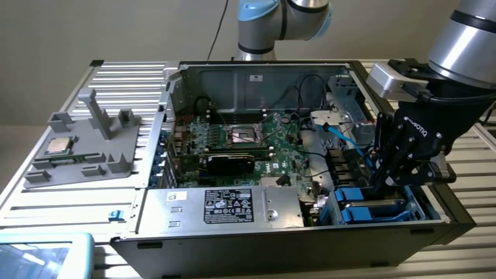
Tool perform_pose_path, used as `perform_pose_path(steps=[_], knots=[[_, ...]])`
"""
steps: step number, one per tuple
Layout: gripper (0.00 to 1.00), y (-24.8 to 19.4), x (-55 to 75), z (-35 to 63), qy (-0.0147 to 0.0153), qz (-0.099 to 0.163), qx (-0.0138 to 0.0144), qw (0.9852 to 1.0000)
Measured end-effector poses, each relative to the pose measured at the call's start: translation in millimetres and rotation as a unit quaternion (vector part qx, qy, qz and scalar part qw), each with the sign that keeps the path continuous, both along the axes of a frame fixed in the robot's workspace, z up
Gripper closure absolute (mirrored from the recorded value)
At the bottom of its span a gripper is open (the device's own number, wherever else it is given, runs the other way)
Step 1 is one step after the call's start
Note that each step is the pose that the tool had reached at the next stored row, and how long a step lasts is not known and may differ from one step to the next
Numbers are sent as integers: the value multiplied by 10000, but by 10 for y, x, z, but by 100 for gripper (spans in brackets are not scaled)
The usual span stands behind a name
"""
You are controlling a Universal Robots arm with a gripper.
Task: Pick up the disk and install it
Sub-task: 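Insert the first disk wire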
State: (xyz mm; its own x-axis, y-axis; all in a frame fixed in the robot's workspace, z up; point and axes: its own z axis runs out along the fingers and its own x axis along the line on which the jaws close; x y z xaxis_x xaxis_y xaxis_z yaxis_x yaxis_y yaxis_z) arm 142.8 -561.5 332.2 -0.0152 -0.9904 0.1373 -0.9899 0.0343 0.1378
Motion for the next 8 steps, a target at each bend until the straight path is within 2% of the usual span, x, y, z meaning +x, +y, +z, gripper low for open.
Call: perform_pose_path(steps=[8], knots=[[83,0,9,-7,0,-9,0,10000]])
